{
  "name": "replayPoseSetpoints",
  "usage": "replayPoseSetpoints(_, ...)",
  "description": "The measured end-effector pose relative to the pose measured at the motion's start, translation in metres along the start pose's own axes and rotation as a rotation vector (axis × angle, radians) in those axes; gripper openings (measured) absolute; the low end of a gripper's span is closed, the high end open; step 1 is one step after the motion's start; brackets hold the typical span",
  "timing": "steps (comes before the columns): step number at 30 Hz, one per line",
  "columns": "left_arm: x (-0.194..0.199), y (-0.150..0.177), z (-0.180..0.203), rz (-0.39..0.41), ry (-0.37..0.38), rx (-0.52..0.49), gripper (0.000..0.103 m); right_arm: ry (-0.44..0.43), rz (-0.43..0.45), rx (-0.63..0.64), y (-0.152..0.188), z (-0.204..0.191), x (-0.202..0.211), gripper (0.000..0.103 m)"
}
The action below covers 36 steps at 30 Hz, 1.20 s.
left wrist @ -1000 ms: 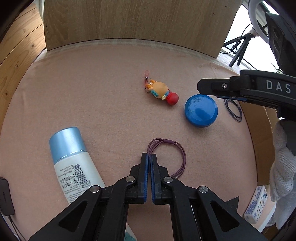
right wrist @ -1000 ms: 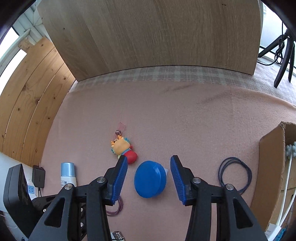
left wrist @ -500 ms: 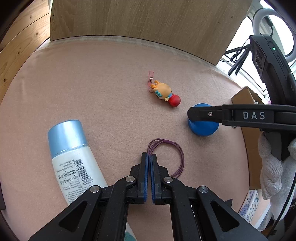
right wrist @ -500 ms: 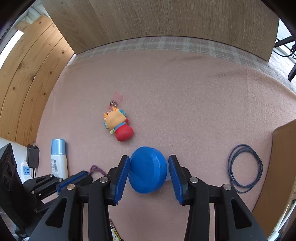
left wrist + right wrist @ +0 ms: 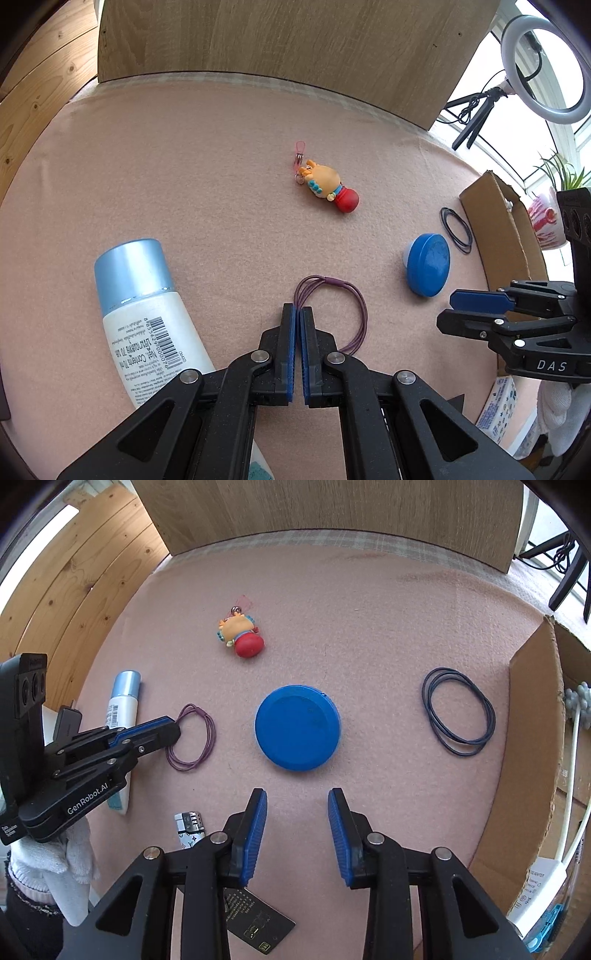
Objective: Organize objects
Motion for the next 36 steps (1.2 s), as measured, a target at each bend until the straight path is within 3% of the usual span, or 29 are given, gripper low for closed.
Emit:
replayPoseSetpoints(6, 0.0, -0.001, 0.001, 0.001, -0.004, -0.001, 0.002, -0.006, 0.167, -0.035, -0.036, 0.0, 0.022, 0.031)
replayPoseSetpoints(8, 0.0, -0.001, 0.002, 0.002, -0.006, 0.001, 0.002, -0.019, 0.172, -0.051, -0.053, -0.002, 0.014, 0.03)
replayPoseSetpoints(13, -0.001, -0.001, 0.003, 0.004, -0.007, 0.004, 0.002, 0.031, 0.113, -0.046, -0.071, -0.001, -0.014, 0.013)
replayPoseSetpoints(17, -0.002, -0.002, 0.004, 0.005, -0.005, 0.006, 0.002, 0.016, 0.041, -0.041, -0.053, -0.001, -0.019, 0.008)
replayPoseSetpoints(26, -0.003, -0.002, 0.005, 0.005, -0.004, -0.001, 0.002, -0.005, 0.037, -0.051, 0.006, 0.007, 0.007, 0.008)
replayPoseSetpoints(29, -0.003, -0.003, 0.007, 0.006, -0.011, -0.007, 0.002, -0.014, 0.068, -0.1, 0.013, 0.011, 0.019, 0.018)
replayPoseSetpoints(31, -0.003, -0.002, 0.007, 0.008, -0.014, -0.01, 0.002, -0.011, 0.089, -0.098, 0.016, 0.008, 0.022, 0.045)
replayPoseSetpoints(36, -0.002, -0.001, 0.006, 0.009, -0.011, -0.003, 0.002, 0.01, 0.05, -0.018, 0.027, -0.01, 0.006, 0.048)
Point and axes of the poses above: each gripper's, at about its wrist camera, not at the fingertips, and x roughly against the way its jaws point, z to its right, y to its underside, the point moved 5 cm from there along -x, roughly the way its jaws point, and after that the axes turned 8 degrees about -y, right-handed, at the moved point
